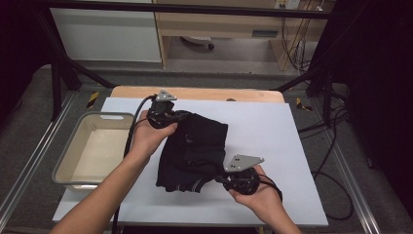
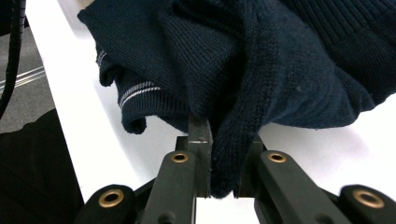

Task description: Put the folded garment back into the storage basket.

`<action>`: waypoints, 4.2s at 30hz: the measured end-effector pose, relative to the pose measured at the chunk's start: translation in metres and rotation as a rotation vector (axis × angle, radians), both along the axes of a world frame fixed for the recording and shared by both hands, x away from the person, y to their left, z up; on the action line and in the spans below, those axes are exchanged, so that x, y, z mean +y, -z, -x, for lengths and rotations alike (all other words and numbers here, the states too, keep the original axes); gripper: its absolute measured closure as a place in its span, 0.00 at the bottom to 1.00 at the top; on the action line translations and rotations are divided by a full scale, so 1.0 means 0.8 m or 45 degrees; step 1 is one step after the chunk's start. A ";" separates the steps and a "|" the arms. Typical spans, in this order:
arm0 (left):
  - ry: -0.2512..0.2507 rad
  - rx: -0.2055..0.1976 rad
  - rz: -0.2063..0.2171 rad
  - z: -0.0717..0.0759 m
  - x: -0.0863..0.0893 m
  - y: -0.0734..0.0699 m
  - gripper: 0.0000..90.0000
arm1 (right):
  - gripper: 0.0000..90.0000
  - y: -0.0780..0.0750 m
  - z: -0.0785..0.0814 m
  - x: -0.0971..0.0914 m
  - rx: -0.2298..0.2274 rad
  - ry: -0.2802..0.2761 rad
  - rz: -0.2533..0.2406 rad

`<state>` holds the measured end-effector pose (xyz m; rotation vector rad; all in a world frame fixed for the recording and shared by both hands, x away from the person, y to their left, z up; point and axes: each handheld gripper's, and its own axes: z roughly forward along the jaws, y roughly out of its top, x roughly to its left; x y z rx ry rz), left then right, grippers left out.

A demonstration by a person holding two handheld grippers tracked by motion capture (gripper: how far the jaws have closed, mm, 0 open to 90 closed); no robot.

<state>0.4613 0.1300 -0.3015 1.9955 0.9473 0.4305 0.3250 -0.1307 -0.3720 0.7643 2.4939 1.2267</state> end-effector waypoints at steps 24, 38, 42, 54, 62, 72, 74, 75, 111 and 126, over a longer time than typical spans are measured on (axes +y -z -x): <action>-0.027 -0.011 -0.023 0.004 0.021 -0.019 0.88 | 0.91 -0.010 -0.013 0.025 0.026 -0.054 -0.027; -0.059 -0.019 -0.035 0.006 0.051 -0.035 0.88 | 0.91 -0.025 -0.022 0.049 0.028 -0.104 -0.031; -0.073 -0.019 -0.032 0.006 0.061 -0.039 0.88 | 0.91 -0.030 -0.025 0.059 0.023 -0.114 -0.033; -0.116 -0.028 -0.031 0.010 0.092 -0.051 0.88 | 0.91 -0.043 -0.034 0.086 0.019 -0.161 -0.036; -0.148 -0.032 -0.023 0.013 0.112 -0.059 0.88 | 0.91 -0.053 -0.039 0.101 0.014 -0.184 -0.041; -0.182 -0.044 -0.018 0.017 0.136 -0.068 0.88 | 0.91 -0.063 -0.045 0.123 0.005 -0.215 -0.032; -0.190 -0.046 -0.017 0.018 0.140 -0.069 0.88 | 0.91 -0.065 -0.046 0.127 0.003 -0.221 -0.033; -0.193 -0.045 -0.017 0.018 0.143 -0.069 0.88 | 0.91 -0.065 -0.046 0.129 0.004 -0.223 -0.033; -0.284 -0.073 0.004 0.035 0.214 -0.073 0.88 | 0.91 -0.068 -0.056 0.201 -0.005 -0.291 -0.042; -0.306 -0.079 0.007 0.039 0.230 -0.073 0.88 | 0.91 -0.065 -0.059 0.218 -0.002 -0.306 -0.053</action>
